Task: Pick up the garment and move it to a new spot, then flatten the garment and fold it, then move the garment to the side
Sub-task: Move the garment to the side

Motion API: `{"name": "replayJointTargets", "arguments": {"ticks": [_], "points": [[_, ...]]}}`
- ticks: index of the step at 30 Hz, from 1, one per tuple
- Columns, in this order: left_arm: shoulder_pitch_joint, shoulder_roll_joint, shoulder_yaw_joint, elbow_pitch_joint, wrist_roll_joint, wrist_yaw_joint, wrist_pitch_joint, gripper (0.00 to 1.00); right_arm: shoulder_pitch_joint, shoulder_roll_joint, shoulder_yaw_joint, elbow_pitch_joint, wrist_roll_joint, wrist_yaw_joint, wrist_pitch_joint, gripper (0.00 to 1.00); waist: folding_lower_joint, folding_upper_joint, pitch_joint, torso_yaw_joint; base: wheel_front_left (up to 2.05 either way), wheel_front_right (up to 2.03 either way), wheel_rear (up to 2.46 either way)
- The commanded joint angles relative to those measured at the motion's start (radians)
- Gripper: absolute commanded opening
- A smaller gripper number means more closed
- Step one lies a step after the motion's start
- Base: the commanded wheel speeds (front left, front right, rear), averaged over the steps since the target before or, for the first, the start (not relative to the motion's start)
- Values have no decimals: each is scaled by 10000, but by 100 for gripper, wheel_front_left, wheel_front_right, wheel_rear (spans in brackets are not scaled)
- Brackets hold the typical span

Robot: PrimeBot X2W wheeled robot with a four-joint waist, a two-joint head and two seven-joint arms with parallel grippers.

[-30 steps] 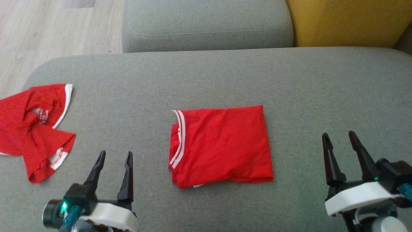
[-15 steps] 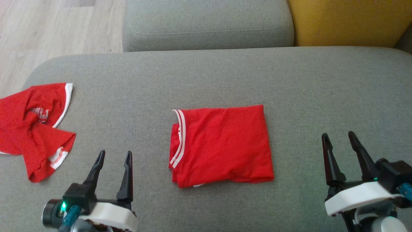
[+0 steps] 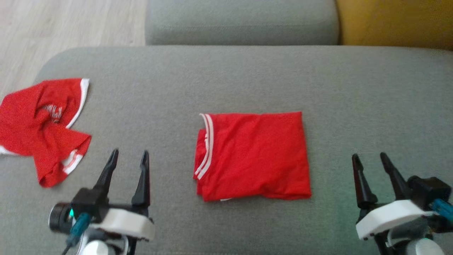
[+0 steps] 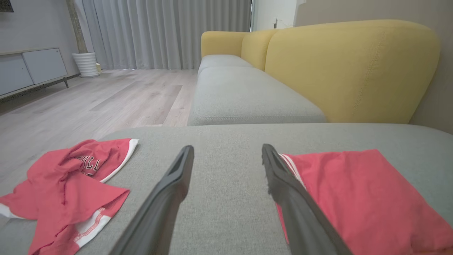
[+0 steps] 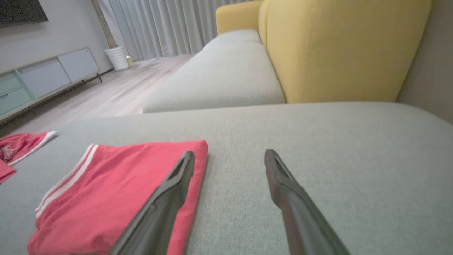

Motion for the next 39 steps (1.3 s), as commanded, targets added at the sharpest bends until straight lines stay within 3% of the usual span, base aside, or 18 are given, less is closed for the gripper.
{"name": "replayJointTargets", "arguments": {"ticks": [1,10,19,20,21,22,32,39], "points": [[-824,13,301,-418,-46,-36,-101,100,-702,-180,250,-23,-69,-9,55,100,0,0,364,376,0,0,0],[-1898,-511,-99,-181,89,-376,-281,100,-2189,-478,508,2450,-88,-9,528,100,0,0,1259,1679,0,0,0],[-2269,-876,31,-135,235,-577,-316,100,-3489,-443,943,4765,9,-9,1101,100,0,0,1759,2153,0,0,0],[-2277,-906,64,-147,260,-600,-316,100,-3594,-431,973,4942,52,-9,1200,72,0,0,1782,2159,0,0,0],[-2279,-935,96,-153,285,-624,-317,100,-3686,-413,988,5061,139,-9,1224,30,0,0,1797,2162,0,0,0],[-2274,-958,134,-153,309,-643,-317,100,-3745,-425,1022,5182,147,-9,1289,0,0,0,1804,2152,0,0,0],[-2187,-1076,523,-241,569,-798,-318,100,-3996,-633,1629,4946,278,-9,956,0,0,0,1789,1517,0,0,0],[-2119,-1060,771,-424,700,-886,-319,100,-4141,-1257,2253,4149,115,-9,938,0,0,0,1862,290,0,0,0]]}}
